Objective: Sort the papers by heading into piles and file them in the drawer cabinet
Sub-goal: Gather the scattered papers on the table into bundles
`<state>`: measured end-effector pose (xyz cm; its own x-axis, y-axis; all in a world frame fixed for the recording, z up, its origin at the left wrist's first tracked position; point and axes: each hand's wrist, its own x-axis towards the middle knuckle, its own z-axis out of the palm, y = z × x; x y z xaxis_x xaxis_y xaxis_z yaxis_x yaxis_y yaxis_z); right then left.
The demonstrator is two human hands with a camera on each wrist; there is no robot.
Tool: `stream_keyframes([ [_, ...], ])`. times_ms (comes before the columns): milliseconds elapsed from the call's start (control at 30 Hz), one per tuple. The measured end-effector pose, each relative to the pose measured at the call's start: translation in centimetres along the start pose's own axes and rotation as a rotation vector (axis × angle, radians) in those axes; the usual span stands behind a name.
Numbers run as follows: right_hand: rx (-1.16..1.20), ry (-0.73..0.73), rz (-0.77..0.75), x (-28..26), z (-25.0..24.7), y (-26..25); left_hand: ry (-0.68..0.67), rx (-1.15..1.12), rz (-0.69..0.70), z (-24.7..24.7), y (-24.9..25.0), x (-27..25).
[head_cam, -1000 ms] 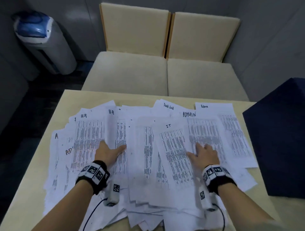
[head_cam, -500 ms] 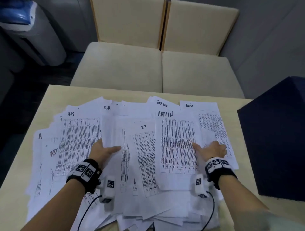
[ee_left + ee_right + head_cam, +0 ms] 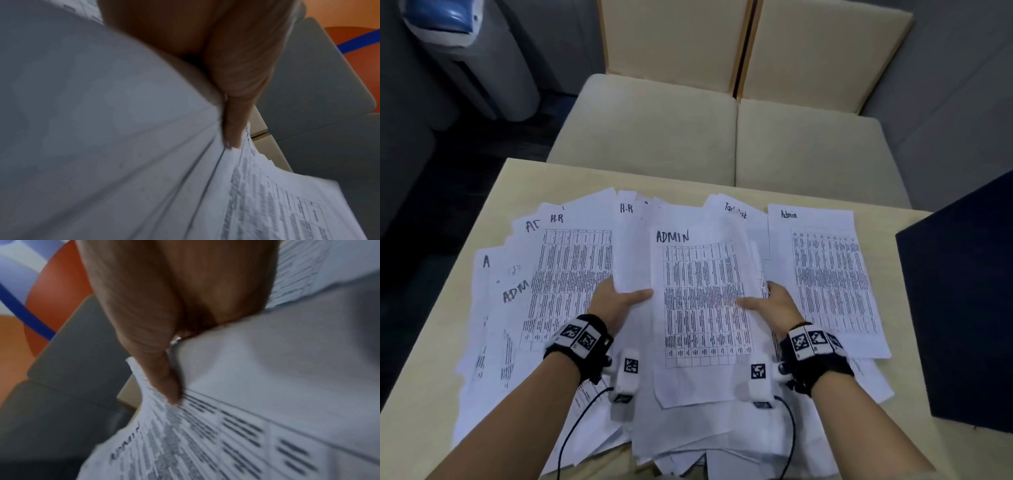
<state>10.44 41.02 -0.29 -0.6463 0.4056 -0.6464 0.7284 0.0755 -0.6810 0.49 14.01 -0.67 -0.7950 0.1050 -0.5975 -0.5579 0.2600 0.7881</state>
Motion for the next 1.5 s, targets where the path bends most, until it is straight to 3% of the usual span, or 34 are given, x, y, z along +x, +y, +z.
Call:
stream_keyframes([
  [133,-0.005,-0.022,-0.080,-0.5,0.0,-0.8,0.007,-0.007,-0.065,-0.3,-0.3,0.6],
  [267,-0.077,-0.050,-0.077,-0.6,2.7,0.8,-0.134,0.044,-0.103,1.4,0.2,0.1],
  [367,-0.038,-0.022,-0.064,-0.3,2.9,1.6,-0.043,0.180,-0.072,2.7,0.2,0.2],
  [400,0.012,0.030,-0.061,-0.2,2.1,1.6,-0.020,0.213,-0.078,2.7,0.3,0.3],
  [467,0.040,0.307,-0.068,0.3,-0.9,1.8,-0.030,0.161,-0.098,2.3,0.5,0.4],
  [533,-0.096,0.602,-0.036,0.9,-4.9,2.3,-0.063,0.065,-0.116,1.2,0.4,0.6],
  [600,-0.284,0.695,0.123,1.4,-8.5,3.0,-0.075,0.032,-0.094,0.0,0.3,0.7],
  [667,-0.369,0.643,0.359,1.9,-11.2,4.1,-0.070,0.018,-0.084,-0.9,0.1,1.1],
  [733,-0.373,0.559,0.456,2.3,-12.6,4.6,-0.062,0.020,-0.104,-1.5,-0.2,1.6],
  [933,-0.145,0.363,0.260,2.1,-10.9,2.9,-0.131,0.002,-0.145,-2.0,-0.8,2.9],
  [1167,0.026,0.298,0.310,1.7,-8.9,1.9,-0.292,-0.132,-0.329,-2.2,-0.2,1.7],
  [1300,0.063,0.205,0.309,0.8,-9.0,1.6,-0.160,-0.078,-0.301,-1.9,-0.6,1.9],
  [1400,0.036,0.148,0.173,-0.4,-7.6,0.2,-0.058,0.008,-0.246,-1.3,-0.9,2.0],
  [1500,-0.061,0.204,0.081,-1.5,-6.4,-1.8,0.020,0.077,-0.228,-1.0,-1.1,2.3],
])
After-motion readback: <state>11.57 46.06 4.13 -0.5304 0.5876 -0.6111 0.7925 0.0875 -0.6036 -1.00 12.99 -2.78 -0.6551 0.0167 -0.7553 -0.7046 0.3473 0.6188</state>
